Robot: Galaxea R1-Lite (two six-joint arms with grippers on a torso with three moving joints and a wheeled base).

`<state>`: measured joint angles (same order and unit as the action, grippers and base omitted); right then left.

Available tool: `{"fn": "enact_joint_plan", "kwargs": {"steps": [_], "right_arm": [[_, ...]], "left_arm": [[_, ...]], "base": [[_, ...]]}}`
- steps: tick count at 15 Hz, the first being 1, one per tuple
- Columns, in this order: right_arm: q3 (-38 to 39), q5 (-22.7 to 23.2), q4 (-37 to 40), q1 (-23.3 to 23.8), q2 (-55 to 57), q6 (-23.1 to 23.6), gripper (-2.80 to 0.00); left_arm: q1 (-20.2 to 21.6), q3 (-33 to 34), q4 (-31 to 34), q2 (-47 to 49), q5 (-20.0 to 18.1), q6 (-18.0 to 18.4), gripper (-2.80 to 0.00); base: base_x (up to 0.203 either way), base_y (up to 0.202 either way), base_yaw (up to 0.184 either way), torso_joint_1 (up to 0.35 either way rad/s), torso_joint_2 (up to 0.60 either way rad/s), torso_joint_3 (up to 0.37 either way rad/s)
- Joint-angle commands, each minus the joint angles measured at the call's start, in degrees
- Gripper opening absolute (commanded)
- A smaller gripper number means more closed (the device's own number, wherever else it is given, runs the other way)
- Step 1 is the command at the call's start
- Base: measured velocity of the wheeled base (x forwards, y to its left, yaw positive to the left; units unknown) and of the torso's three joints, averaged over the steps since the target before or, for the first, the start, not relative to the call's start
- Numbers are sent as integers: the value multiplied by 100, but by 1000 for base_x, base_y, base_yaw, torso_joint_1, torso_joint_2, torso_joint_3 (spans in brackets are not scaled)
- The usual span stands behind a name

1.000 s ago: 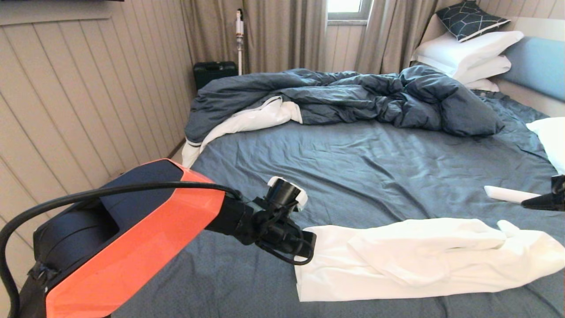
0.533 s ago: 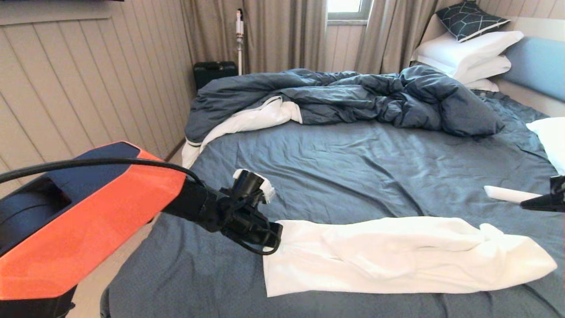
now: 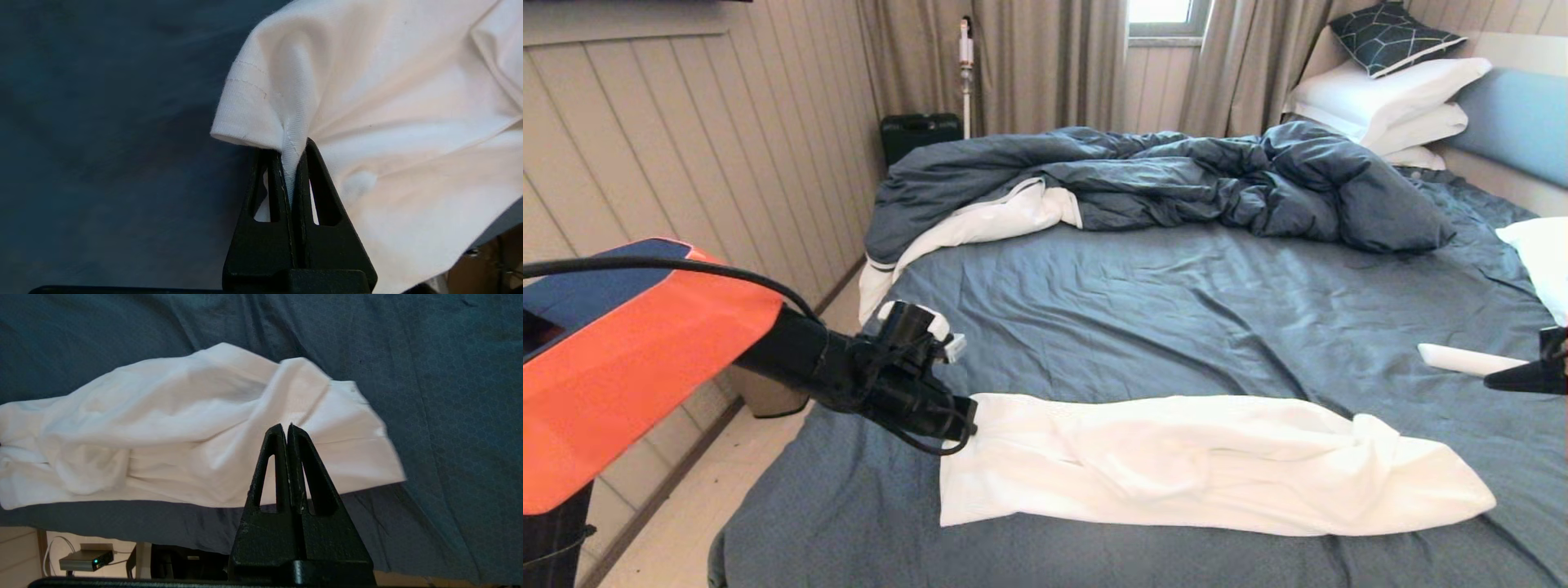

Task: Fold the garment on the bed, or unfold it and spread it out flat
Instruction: Unford the white T-shirt

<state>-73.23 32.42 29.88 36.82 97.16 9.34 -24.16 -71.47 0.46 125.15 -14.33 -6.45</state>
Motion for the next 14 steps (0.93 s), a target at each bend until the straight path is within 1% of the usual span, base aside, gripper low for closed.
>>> {"fn": "enact_joint_plan", "kwargs": {"steps": [1, 3, 4, 5, 10, 14], "right_arm": [[2, 19, 18, 1, 22, 7, -280], [10, 19, 18, -8, 14, 7, -280], [19, 19, 18, -17, 4, 7, -280], [21, 19, 26, -22, -4, 7, -280], [54, 10, 26, -60, -11, 15, -280], [54, 10, 26, -68, -30, 13, -280]], "left_arm": [[301, 174, -1, -139, -14, 94, -280], [680, 293, 5, -223, -25, 255, -280], [813, 343, 6, -240, -38, 339, -280], [852, 389, 2, -249, -107, 390, -280], [738, 546, -151, -395, -648, 364, -280], [733, 600, -148, -573, -666, 359, -280]], "base": [[0, 0, 0, 0, 0, 0], [0, 0, 0, 0, 0, 0], [0, 0, 0, 0, 0, 0], [0, 0, 0, 0, 0, 0], [0, 0, 0, 0, 0, 0], [0, 0, 0, 0, 0, 0]]}}
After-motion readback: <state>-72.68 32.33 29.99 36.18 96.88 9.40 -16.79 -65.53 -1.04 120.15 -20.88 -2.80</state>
